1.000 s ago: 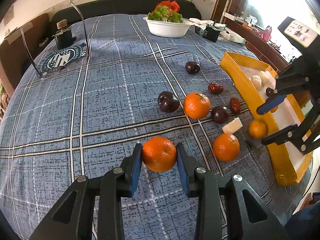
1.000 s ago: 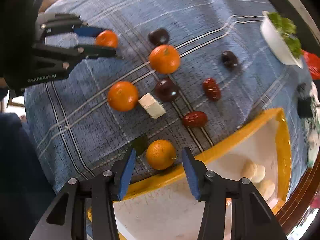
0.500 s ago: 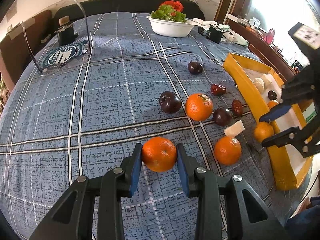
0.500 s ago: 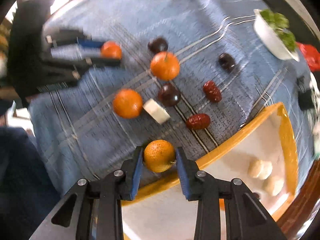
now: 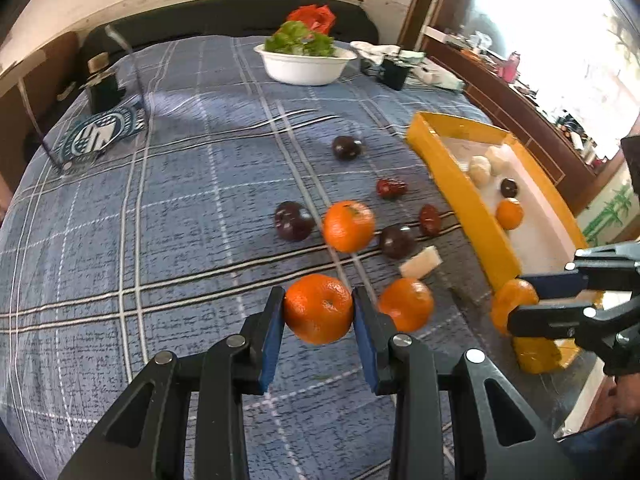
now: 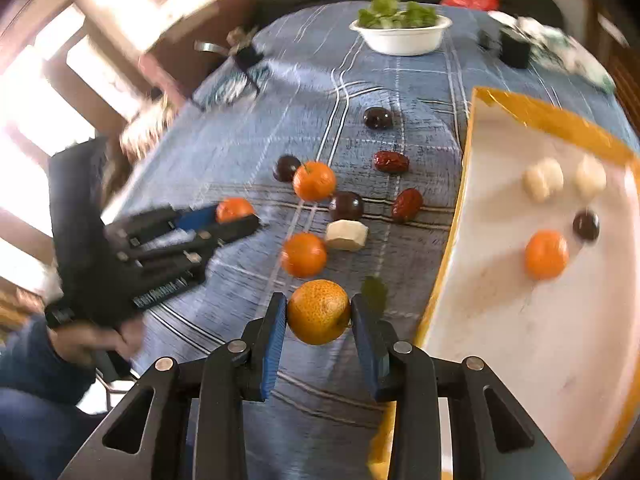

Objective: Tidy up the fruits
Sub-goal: 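Carry both held oranges over the yellow tray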

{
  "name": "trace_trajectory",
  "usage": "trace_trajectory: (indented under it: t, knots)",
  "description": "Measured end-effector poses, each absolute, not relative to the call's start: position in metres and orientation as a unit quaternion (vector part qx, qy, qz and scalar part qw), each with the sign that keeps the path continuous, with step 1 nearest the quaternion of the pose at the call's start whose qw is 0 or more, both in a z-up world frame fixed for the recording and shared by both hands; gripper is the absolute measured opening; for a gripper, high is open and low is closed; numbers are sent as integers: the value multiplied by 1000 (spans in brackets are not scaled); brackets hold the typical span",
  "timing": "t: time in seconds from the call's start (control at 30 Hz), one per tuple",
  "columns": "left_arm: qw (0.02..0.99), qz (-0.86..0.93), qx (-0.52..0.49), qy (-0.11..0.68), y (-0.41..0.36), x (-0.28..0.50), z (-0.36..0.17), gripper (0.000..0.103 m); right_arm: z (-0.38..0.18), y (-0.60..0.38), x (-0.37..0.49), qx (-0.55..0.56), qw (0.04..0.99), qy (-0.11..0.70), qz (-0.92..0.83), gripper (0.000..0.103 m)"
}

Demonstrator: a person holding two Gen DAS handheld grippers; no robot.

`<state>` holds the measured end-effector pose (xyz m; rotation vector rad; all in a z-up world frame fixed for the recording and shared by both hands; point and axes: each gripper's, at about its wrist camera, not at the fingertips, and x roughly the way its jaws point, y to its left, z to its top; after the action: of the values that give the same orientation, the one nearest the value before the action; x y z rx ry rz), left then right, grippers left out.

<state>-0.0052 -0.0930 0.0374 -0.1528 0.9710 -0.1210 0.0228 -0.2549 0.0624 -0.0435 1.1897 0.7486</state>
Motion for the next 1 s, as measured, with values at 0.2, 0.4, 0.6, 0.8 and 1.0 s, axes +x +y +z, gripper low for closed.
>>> trace_trajectory:
  t: [0.2,0.4,0.6,0.8,1.0]
  knots:
    - [881,-96,-48,461,-112,-1,50,32,77,-273,17,25,791,526,311,36]
    - [880,-132,-30,456,-132,2,60,32,82,-309,13,85,809,516,267,36]
    - [876,-167,-10,453,-160,8,68,32,76,-348,10,138,816,517,220,36]
    - [869,-199,13,452,-193,15,75,32,74,-384,11,177,822,510,182,36]
    - [857,-231,24,461,-230,28,77,32,72,-420,16,205,824,506,150,36]
